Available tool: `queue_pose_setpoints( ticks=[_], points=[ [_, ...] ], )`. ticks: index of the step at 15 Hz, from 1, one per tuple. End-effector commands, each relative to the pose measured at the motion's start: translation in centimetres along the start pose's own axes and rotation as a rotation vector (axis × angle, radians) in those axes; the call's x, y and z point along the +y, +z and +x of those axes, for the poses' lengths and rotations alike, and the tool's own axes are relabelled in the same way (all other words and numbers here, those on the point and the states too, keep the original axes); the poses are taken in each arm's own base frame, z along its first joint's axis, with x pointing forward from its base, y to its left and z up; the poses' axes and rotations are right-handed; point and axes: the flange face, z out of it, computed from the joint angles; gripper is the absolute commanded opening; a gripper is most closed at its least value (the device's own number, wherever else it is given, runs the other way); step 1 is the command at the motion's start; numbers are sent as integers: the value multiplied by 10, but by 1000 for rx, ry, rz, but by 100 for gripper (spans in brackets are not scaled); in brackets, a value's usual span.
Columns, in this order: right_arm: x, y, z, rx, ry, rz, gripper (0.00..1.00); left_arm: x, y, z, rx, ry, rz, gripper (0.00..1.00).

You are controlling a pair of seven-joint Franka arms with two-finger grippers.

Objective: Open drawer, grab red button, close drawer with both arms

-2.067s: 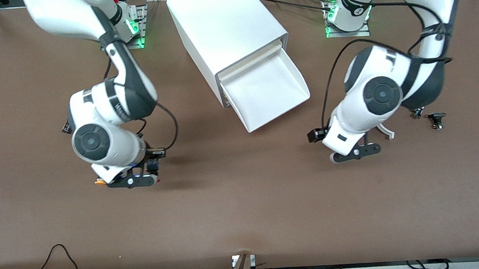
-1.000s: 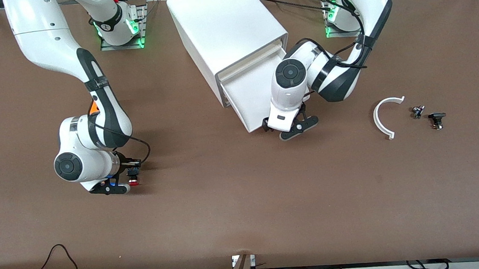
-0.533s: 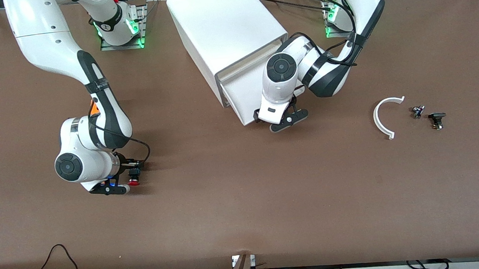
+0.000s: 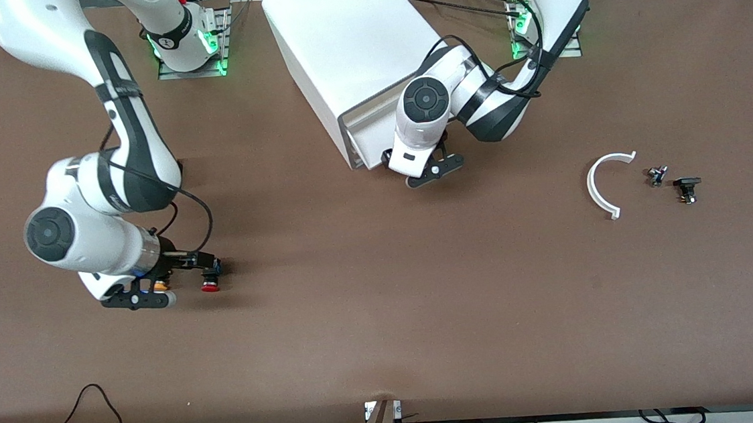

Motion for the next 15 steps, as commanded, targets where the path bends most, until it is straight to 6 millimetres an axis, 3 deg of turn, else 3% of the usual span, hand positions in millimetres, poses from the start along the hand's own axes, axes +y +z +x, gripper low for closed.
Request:
queue_pose_setpoints(
  ticks=[1, 5, 7, 15],
  points=[
    [22, -47, -17, -28, -36, 8, 100, -3, -3, -16, -35, 13, 14, 100],
    [66, -104, -35, -34, -67, 4, 100, -2, 1, -27, -155, -37, 12, 100],
    [79, -134, -51, -50, -72, -17, 100, -2, 1, -32, -164, -30, 22, 100],
    [100, -230, -122, -70, -75, -56, 100, 5, 8, -53, -200, -9, 31, 100]
  ],
)
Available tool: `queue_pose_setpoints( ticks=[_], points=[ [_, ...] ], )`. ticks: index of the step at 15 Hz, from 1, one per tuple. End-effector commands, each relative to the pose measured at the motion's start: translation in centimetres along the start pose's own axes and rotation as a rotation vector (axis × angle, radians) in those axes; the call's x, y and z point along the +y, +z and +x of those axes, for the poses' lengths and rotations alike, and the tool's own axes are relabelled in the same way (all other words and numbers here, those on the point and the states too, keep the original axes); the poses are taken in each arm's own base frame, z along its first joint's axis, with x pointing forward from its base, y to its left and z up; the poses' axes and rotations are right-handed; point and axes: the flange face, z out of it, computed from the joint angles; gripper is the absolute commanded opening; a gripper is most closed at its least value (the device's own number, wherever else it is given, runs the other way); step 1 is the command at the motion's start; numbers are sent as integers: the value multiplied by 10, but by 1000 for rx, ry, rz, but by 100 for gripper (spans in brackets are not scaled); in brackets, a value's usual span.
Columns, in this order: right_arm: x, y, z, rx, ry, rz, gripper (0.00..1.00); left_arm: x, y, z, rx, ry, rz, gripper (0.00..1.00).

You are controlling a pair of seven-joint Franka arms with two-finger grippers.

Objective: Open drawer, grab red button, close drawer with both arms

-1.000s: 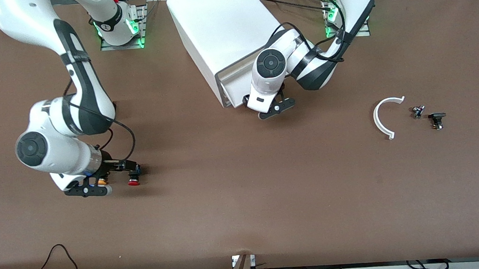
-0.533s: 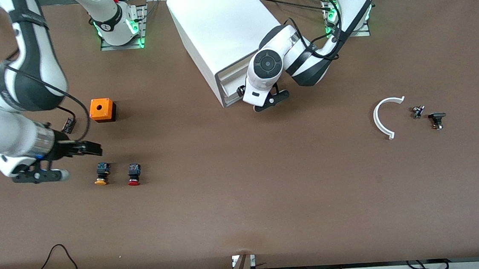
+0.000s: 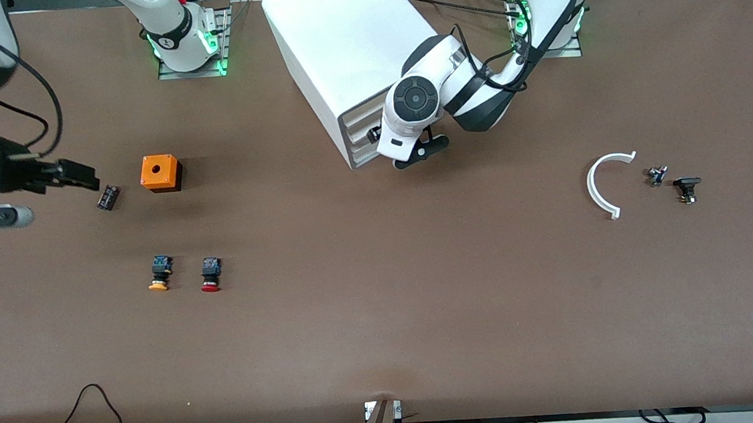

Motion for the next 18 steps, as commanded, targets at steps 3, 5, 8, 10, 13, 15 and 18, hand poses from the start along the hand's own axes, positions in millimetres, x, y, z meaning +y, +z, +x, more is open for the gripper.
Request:
queue_pose_setpoints(
  ticks=[3, 5, 8, 10, 13, 15, 18],
  points=[
    [0, -38, -32, 18, -30, -12, 100, -2, 3, -14, -34, 17, 24, 100],
    [-3, -46, -36, 12, -21, -14, 100, 1, 6, -23, -34, 40, 31, 100],
    [-3, -48, -35, 20, -16, -15, 100, 3, -2, -21, -25, 53, 17, 100],
    [-2, -50, -35, 26, -16, -13, 100, -1, -17, -10, 4, 78, 0, 100],
    [-1, -50, -35, 20, -15, -7, 100, -15, -67, 20, 59, 134, -47, 100],
    [2, -52, -34, 31, -13, -1, 100, -34, -104, 47, 128, 243, 4, 100],
    [-2, -52, -34, 32, -24, 0, 100, -67, -155, 84, 168, 367, 37, 100]
  ],
)
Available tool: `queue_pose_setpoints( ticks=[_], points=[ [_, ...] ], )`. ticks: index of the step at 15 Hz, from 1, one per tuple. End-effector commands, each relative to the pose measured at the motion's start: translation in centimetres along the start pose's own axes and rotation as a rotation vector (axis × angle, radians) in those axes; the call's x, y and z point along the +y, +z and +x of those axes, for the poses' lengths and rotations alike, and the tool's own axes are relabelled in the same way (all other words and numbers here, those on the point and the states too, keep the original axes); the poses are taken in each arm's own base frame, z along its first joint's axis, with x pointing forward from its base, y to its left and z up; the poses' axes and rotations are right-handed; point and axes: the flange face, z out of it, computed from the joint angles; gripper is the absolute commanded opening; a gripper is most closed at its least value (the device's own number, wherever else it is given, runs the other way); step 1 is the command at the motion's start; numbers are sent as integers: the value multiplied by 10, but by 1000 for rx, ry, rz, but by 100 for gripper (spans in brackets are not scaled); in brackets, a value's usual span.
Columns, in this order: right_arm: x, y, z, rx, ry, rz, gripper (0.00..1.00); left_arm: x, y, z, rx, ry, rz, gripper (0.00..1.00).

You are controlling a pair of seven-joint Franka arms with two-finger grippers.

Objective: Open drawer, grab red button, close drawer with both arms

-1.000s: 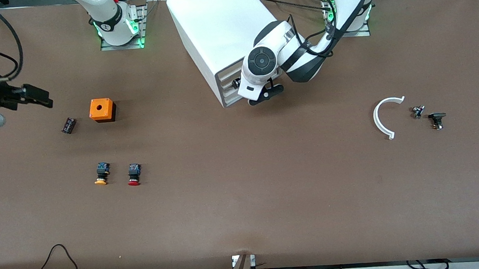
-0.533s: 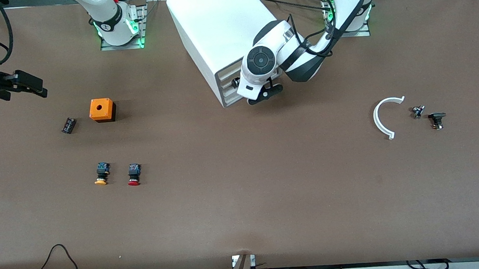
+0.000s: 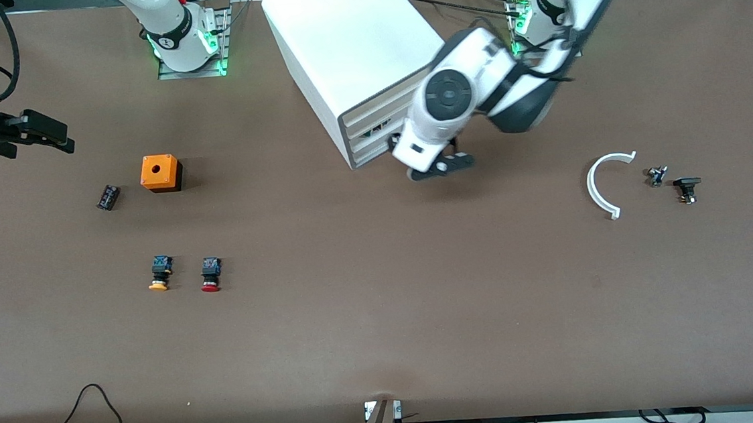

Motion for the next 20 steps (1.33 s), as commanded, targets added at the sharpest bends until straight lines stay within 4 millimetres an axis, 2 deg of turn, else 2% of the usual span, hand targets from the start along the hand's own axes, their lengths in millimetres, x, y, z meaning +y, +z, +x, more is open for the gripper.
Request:
queue_pose_setpoints(
  ticks=[1, 5, 8, 10, 12, 15, 17, 19, 20],
  points=[
    [3, -7, -1, 7, 4, -10, 100, -40, -46, 21, 33, 133, 22, 100],
    [-1, -15, -3, 18, -7, -47, 100, -111, -106, 44, 97, 266, 14, 100],
    [-3, -21, -2, 33, -13, -47, 100, -162, -155, 52, 147, 322, 26, 100],
    [-2, -29, -1, 52, -11, -43, 100, -206, -183, 51, 193, 337, 36, 100],
    [2, -28, 0, 55, 2, -45, 100, -253, -201, 55, 222, 357, 37, 100],
    [4, -24, 0, 35, 8, -33, 100, -298, -219, 43, 255, 411, 52, 100],
    [2, -24, 1, 38, 1, -39, 100, -321, -217, 30, 253, 367, 5, 100],
    [2, -23, 1, 33, -3, -42, 100, -333, -206, 21, 268, 340, -25, 100],
    [2, -23, 2, 35, -10, -41, 100, -329, -207, 19, 286, 343, -25, 100]
  ],
)
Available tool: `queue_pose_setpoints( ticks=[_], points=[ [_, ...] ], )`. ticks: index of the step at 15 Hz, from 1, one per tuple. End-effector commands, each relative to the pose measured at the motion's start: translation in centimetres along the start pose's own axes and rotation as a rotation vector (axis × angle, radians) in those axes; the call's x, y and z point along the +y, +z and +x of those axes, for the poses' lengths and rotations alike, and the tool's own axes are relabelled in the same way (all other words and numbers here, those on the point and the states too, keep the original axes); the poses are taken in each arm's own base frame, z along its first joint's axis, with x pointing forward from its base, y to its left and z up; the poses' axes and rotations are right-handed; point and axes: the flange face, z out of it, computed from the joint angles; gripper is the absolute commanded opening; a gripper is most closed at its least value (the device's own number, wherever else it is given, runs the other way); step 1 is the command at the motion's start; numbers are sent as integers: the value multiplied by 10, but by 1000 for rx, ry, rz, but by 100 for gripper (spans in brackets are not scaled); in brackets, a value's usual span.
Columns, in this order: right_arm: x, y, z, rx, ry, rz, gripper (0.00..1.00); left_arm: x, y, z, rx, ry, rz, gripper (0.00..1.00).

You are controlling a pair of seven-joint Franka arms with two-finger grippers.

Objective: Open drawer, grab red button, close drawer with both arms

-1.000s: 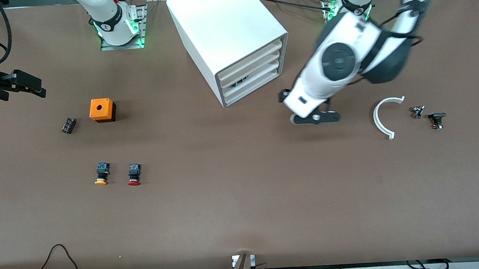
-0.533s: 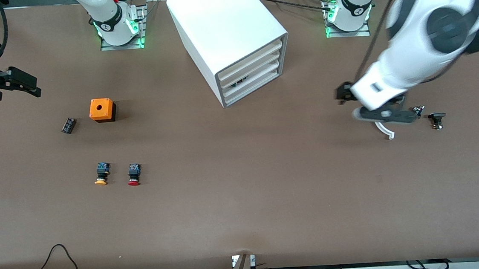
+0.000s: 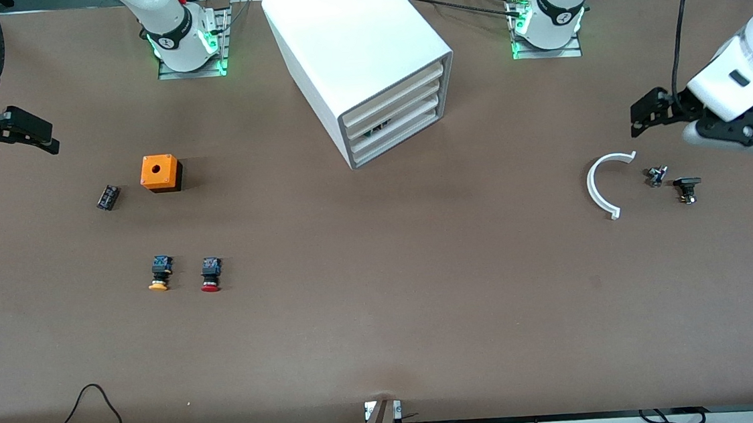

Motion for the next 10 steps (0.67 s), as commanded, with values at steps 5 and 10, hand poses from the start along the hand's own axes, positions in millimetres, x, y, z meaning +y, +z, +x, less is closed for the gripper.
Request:
queue_pose_setpoints(
  ticks=[5, 10],
  points=[
    [1, -6, 0, 0, -8, -9, 100, -11, -2, -23, 42, -46, -8, 100],
    [3, -6, 0, 0, -1, 0, 100, -11, -6, -34, -51, -107, 26, 100]
  ],
)
